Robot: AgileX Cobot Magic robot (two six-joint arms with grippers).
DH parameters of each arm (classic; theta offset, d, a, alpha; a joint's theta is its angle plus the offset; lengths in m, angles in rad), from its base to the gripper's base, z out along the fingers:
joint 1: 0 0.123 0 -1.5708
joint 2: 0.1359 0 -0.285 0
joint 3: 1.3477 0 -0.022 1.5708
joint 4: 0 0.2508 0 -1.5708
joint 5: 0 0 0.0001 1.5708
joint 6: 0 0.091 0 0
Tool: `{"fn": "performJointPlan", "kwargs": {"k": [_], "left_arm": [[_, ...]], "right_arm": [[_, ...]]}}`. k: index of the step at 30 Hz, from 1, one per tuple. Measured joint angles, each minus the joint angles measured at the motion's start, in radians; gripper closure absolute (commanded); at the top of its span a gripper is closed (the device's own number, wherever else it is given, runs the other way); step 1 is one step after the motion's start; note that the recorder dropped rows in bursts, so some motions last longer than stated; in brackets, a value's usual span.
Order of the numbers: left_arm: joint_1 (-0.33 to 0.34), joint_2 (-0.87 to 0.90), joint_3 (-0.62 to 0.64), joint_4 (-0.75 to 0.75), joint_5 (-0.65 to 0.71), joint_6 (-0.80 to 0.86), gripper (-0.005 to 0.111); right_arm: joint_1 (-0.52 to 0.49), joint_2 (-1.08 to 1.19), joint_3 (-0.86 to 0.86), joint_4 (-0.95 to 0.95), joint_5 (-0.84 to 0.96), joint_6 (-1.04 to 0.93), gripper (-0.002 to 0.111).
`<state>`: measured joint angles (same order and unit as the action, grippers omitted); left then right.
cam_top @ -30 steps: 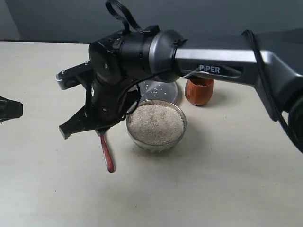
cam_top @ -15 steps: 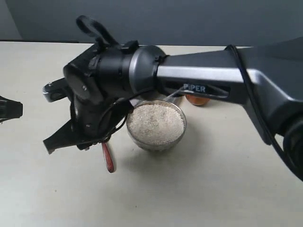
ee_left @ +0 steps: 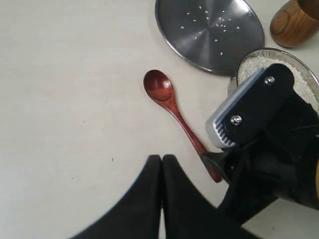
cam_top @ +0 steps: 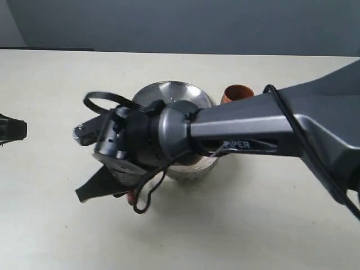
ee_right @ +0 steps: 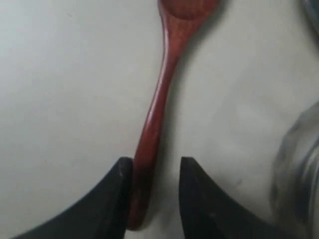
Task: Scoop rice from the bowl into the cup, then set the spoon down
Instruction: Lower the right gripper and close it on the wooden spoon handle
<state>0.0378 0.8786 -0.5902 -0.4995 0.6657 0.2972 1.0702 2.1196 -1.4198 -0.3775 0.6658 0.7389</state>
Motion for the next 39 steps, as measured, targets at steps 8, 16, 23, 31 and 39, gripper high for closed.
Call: {"fn": "performJointPlan", "kwargs": {"k": [8,16,23,31,39], "left_arm": [[0.000,0.000,0.000,0.000,-0.002,0.000,0.106],[0.000,0.000,0.000,0.000,-0.002,0.000,0.106],[0.000,0.000,0.000,0.000,-0.004,0.000,0.106],[0.000,0.000,0.000,0.000,-0.004,0.000,0.106],[0.000,0.000,0.000,0.000,-0.004,0.000,0.106]], "right_arm": [[0.000,-0.103,0.263,-0.302,-0.326,0.416,0.076],[0.000,-0.103,0.312,-0.574,-0.418,0.719,0.076],[0.000,-0.086,0.312,-0.658,-0.432,0.797,0.076],[0.000,-0.045,0.310,-0.690,-0.431,0.804,0.076],[0.000,-0.045,0.310,-0.703,-0.423,0.817,0.109]]}}
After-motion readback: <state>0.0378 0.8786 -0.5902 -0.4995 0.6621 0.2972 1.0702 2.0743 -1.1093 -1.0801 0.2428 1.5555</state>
